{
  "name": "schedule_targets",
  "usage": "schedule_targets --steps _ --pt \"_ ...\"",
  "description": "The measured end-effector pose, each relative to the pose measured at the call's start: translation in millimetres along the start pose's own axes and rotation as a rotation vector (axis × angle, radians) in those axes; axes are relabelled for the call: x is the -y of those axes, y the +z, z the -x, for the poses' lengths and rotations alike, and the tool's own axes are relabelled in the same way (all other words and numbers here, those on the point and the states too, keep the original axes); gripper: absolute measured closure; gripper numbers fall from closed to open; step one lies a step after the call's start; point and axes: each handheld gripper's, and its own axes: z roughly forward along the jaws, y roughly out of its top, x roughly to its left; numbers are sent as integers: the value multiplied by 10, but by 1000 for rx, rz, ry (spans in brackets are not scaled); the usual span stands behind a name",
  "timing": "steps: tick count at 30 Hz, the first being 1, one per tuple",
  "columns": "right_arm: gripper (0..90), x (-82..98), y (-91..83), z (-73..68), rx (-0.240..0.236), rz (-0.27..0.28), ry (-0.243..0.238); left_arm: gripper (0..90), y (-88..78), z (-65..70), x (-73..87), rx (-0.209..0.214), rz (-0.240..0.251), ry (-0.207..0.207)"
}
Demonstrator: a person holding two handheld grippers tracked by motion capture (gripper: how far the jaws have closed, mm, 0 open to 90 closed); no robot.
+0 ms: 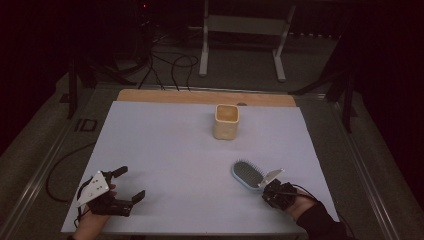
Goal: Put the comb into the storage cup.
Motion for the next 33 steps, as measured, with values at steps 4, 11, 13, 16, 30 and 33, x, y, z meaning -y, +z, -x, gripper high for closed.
schedule_targets --steps 4,11,13,16,30,33 --pt "891 8 5 84 7 -8 11 0 -3 -3 -1 -1 1 -2" --pt "883 -11 4 161 15 -19 0 0 -6 -2 -2 -3 1 -2" --pt "870 -19 -36 149 2 -8 -31 0 -7 -5 -2 -3 5 -7" --pt "849 -27 -95 146 1 -11 -71 0 -5 -6 -1 -3 6 -8" --pt "548 -134 -213 269 8 -29 -123 0 -4 -7 -1 -2 5 -8" --pt "431 -160 -207 317 -17 -29 -136 0 -2 -6 0 -1 4 -7"
